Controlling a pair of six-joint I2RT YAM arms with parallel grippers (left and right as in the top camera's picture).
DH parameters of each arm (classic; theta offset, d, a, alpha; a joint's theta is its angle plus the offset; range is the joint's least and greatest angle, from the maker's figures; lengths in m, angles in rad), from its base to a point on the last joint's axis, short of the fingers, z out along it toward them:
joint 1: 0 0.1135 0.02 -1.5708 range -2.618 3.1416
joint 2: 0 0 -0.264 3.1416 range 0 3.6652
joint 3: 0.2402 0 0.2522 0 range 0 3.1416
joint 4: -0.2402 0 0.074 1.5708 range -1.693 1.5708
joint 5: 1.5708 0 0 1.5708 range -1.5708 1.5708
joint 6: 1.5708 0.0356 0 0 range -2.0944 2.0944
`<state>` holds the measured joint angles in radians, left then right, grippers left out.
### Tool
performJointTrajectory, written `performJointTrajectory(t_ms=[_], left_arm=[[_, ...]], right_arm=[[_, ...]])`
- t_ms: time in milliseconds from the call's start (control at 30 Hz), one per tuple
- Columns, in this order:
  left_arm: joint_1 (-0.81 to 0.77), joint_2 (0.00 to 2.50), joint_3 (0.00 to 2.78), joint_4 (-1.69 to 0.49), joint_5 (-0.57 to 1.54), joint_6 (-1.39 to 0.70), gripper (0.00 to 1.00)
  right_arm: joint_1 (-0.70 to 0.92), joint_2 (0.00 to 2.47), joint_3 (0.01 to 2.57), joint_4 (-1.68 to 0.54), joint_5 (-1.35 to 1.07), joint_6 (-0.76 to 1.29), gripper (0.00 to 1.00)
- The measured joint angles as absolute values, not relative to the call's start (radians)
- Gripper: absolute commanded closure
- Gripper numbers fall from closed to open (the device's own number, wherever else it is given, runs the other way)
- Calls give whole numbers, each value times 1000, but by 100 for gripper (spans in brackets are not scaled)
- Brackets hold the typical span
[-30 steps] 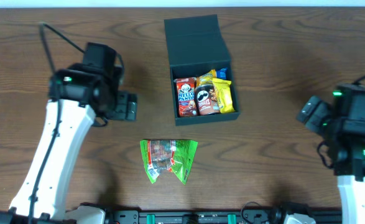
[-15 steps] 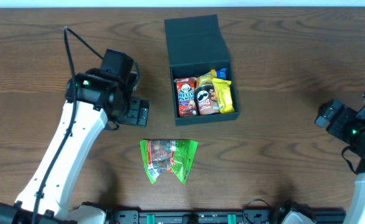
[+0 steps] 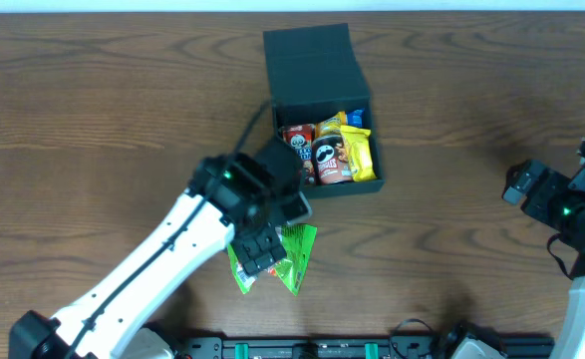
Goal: Pack container
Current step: 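Grasp the green-and-clear snack bag with the left gripper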
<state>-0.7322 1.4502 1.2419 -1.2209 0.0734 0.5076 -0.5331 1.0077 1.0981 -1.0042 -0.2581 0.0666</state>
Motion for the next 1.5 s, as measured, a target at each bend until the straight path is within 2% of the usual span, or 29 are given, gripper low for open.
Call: performJointTrajectory(t_ms=[200, 633, 1433, 1500], left_arm=[[-764, 1451, 1068, -1014, 70, 603, 5], [-764, 1451, 834, -706, 32, 633, 4], [-753, 1556, 744, -506, 90, 634, 5], [-753, 1573, 749, -494, 96, 636, 2]], right_arm=[[-533, 1008, 1098, -1004, -259, 66, 1], [-533, 1008, 1098, -1005, -260, 65, 1], [-533, 1008, 1098, -1005, -260, 65, 1], [-533, 1008, 1098, -1005, -260, 65, 1]])
